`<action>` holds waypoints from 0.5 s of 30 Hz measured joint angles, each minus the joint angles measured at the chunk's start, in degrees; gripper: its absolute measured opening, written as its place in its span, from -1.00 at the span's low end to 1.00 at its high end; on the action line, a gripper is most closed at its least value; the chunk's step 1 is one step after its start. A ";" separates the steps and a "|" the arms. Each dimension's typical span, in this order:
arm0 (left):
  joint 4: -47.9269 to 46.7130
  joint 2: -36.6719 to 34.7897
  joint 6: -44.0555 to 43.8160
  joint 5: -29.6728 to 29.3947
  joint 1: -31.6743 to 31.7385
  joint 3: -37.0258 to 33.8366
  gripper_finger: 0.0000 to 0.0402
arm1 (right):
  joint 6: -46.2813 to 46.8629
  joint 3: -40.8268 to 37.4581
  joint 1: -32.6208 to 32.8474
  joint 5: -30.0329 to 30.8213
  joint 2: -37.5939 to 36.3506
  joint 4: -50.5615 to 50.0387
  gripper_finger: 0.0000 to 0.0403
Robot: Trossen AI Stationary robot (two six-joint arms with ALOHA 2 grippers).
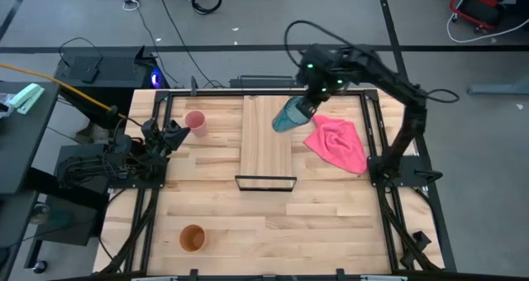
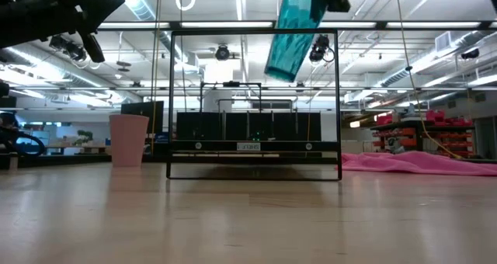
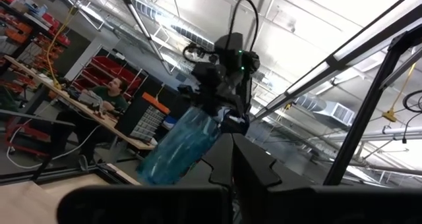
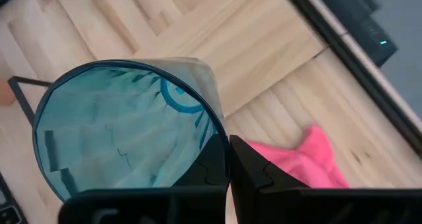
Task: Stack small to large cups/mugs on shelf
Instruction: Put the blue cup on the shelf
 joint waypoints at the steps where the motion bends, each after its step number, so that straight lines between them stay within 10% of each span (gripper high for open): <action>1: 0.00 0.00 0.06 0.00 0.00 0.00 -0.93 | -0.11 0.55 0.05 -0.62 1.11 0.00 -0.98; 15: -0.93 0.00 0.10 -0.01 0.00 0.02 -0.93 | -4.71 6.19 7.21 -6.47 12.69 0.91 -0.98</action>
